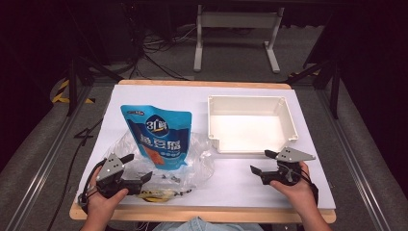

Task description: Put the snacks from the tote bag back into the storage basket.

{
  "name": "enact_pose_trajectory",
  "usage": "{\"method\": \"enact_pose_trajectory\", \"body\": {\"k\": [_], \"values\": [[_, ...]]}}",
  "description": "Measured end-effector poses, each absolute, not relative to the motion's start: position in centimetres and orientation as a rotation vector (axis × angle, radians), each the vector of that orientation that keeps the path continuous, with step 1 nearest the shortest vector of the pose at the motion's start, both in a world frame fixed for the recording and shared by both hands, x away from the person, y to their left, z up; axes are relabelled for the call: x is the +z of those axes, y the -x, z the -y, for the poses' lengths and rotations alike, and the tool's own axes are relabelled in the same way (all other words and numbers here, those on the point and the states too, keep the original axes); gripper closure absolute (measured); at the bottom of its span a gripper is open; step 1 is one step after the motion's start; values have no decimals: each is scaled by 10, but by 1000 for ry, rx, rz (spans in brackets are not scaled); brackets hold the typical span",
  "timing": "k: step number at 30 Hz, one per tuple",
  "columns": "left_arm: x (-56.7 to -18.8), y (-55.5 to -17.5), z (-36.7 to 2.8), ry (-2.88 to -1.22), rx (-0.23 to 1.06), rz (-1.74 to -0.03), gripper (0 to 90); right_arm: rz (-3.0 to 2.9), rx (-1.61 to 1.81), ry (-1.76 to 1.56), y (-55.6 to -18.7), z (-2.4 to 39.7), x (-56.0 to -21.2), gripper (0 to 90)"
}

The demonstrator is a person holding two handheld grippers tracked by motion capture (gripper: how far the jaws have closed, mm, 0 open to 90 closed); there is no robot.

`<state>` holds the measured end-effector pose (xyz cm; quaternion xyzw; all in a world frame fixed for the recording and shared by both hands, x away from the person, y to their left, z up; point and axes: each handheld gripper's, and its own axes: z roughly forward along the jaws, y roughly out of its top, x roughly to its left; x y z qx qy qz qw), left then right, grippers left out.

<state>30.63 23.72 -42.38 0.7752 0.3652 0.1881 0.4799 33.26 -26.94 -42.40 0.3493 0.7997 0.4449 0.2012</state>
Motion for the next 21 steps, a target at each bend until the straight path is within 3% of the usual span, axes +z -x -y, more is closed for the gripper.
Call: {"method": "enact_pose_trajectory", "body": {"k": [21], "values": [[-426,-310,-243,-1840,475,-932,103,-2165,1335,-862,-323,269,-409,175]]}}
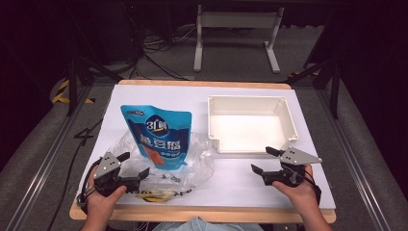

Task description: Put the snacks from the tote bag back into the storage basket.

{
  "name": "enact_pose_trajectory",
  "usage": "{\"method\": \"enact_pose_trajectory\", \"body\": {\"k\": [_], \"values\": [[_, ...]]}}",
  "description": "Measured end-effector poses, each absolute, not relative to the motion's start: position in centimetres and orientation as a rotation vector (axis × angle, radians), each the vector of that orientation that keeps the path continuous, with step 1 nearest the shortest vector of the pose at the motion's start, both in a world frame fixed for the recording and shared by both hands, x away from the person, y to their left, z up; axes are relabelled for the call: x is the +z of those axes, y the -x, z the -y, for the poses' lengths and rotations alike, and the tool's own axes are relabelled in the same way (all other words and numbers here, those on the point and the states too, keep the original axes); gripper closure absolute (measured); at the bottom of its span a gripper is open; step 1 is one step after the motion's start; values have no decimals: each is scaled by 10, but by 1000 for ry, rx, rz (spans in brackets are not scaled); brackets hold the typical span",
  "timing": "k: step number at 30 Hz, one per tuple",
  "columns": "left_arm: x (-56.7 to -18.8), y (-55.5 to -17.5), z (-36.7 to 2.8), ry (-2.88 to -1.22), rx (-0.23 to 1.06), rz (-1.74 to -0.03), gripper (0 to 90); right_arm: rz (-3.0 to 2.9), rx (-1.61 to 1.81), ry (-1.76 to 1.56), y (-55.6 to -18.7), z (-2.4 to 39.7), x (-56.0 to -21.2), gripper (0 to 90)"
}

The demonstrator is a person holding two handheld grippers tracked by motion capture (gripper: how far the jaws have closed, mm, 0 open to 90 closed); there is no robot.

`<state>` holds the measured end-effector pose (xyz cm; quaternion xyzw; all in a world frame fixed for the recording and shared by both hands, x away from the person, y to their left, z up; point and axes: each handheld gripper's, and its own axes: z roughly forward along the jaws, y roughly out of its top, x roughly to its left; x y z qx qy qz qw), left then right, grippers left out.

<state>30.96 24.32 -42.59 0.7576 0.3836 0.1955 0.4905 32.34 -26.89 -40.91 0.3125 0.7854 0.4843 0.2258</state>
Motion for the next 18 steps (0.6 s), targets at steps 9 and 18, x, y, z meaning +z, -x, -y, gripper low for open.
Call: {"method": "enact_pose_trajectory", "body": {"k": [9,18], "values": [[-425,-309,-242,-1846,484,-929,103,-2174,1333,-861,-323,268,-411,170],[-425,-309,-242,-1843,486,-939,103,-2177,1335,-857,-325,265,-408,164]]}}
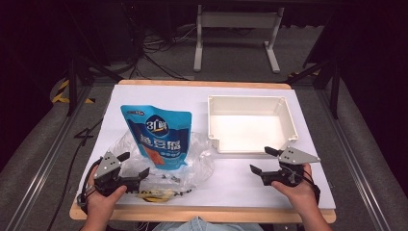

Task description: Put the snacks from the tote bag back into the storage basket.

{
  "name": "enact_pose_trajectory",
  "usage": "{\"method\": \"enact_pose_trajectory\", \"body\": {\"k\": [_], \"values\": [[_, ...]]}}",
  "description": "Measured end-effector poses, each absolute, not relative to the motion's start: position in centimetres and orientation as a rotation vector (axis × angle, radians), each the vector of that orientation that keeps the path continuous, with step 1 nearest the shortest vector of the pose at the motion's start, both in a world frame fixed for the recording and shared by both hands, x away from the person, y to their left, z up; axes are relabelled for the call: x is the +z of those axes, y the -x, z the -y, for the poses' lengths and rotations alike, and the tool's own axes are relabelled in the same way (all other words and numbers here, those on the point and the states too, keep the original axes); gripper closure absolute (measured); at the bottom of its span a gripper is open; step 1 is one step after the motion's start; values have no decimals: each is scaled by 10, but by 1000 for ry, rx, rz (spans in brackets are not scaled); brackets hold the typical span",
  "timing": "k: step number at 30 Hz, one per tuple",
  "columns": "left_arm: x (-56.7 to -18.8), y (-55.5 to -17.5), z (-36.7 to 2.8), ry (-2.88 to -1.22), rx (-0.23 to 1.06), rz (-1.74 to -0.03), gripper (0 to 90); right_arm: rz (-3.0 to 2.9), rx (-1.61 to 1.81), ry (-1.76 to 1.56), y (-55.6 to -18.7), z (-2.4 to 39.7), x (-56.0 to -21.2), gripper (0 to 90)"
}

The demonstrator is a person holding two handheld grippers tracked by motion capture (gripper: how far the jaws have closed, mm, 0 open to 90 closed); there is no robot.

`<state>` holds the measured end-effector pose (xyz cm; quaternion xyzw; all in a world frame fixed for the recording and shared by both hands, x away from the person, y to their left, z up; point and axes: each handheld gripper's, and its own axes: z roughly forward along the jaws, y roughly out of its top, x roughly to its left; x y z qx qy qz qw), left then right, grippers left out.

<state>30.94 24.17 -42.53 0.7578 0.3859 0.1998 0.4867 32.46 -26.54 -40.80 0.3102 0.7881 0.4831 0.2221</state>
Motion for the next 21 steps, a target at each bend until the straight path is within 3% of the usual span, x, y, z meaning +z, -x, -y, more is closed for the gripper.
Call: {"method": "enact_pose_trajectory", "body": {"k": [21], "values": [[-424,-307,-241,-1839,497,-916,102,-2179,1407,-753,-341,238,-368,151]]}}
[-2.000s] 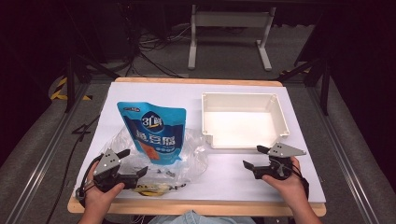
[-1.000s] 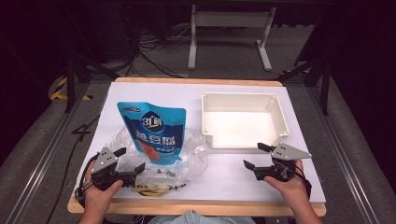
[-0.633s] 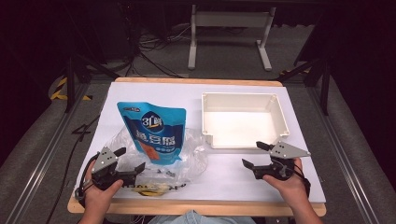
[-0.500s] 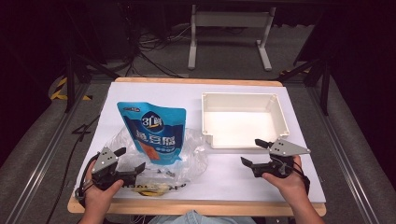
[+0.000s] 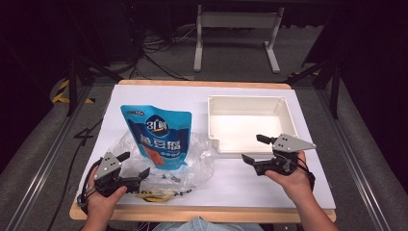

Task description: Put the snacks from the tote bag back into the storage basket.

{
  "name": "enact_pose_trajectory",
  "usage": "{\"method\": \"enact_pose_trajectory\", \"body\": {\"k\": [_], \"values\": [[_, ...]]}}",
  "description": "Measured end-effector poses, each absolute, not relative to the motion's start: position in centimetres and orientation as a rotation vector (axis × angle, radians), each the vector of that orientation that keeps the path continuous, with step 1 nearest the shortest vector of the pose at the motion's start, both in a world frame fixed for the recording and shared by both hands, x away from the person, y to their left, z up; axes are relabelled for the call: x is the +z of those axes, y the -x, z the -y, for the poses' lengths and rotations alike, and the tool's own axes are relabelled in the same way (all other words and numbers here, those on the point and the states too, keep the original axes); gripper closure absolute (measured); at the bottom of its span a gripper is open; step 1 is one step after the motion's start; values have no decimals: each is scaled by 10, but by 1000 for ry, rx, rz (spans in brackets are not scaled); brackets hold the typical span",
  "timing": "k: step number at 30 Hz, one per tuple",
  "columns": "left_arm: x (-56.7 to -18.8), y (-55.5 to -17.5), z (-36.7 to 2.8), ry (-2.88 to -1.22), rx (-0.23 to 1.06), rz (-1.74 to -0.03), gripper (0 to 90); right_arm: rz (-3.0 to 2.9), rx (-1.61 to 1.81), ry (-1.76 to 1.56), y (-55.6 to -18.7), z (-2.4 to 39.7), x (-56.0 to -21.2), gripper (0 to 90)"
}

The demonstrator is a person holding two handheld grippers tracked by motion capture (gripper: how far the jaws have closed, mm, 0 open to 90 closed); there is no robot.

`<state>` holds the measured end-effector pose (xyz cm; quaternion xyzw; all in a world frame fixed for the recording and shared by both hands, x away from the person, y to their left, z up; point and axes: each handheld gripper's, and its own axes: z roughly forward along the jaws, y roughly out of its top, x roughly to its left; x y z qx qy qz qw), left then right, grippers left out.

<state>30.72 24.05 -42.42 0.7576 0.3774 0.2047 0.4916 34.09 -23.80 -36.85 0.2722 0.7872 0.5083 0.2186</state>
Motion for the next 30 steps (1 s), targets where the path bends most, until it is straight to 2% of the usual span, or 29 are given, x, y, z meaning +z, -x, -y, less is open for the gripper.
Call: {"method": "enact_pose_trajectory", "body": {"k": [30], "values": [[-424,-307,-241,-1842,495,-920,103,-2280,1480,-561,-363,169,-335,124]]}}
